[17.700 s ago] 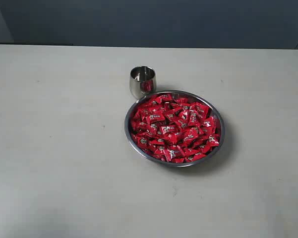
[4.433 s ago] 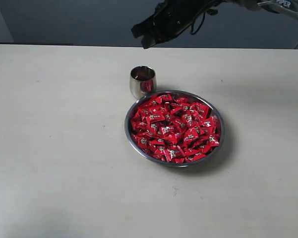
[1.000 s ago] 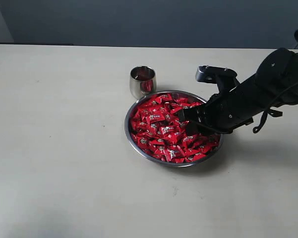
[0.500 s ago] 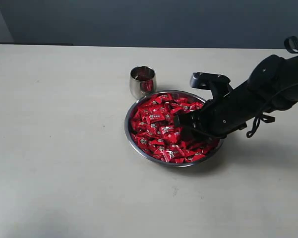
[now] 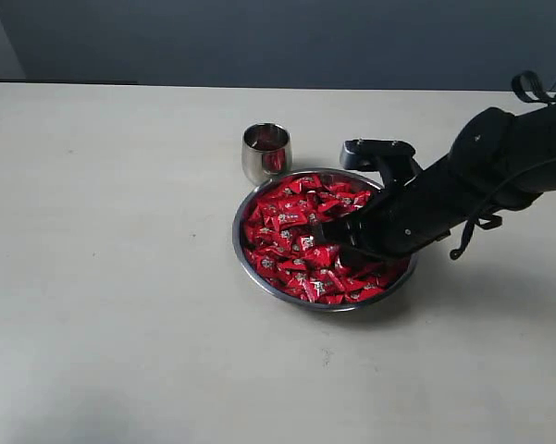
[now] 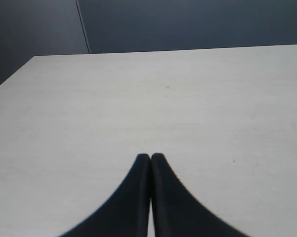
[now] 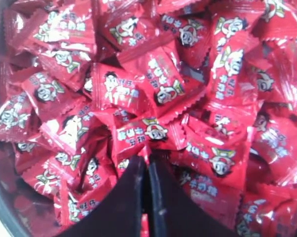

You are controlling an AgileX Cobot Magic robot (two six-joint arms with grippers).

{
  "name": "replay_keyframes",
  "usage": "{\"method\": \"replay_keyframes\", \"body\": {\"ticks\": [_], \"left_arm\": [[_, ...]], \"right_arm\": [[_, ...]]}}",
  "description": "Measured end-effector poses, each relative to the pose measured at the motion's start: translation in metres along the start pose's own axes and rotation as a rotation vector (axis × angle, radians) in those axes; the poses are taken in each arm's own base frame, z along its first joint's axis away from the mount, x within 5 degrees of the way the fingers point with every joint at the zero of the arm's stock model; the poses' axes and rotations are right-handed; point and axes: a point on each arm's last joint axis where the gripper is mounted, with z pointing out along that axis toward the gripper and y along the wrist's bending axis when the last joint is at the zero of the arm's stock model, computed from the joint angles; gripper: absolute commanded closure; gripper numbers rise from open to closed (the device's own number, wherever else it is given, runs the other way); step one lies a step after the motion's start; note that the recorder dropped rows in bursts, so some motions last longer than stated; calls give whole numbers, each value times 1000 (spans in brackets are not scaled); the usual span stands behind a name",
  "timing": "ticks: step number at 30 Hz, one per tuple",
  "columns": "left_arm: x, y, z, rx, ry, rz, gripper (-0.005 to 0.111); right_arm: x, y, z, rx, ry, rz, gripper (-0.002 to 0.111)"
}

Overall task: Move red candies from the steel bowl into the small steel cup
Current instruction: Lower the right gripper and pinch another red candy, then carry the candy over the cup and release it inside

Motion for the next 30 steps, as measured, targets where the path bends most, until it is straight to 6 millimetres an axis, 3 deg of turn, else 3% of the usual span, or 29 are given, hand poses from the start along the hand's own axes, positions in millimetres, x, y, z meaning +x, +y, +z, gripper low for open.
{"method": "replay_keyframes", "body": {"ticks": [5,15,19,22,25,30], "left_arm": [[0,0,0,0,0,0,106],[0,0,0,0,0,0,106],[0,0,0,0,0,0,106],[0,0,0,0,0,0,106],[0,0,0,0,0,0,106],[0,0,0,0,0,0,106]], "right_arm": [[-8,4,-4,-15,-11,-20,109],[-45,16,-31,-1,-106,-102,109],[-74,25,-47,3,-194,-137,109],[-116,36,-57,-15,-287,-179,109],[-153,41,-45,-37,-314,-205,109],[-180,38,-9,-60,-271,-218,109]]}}
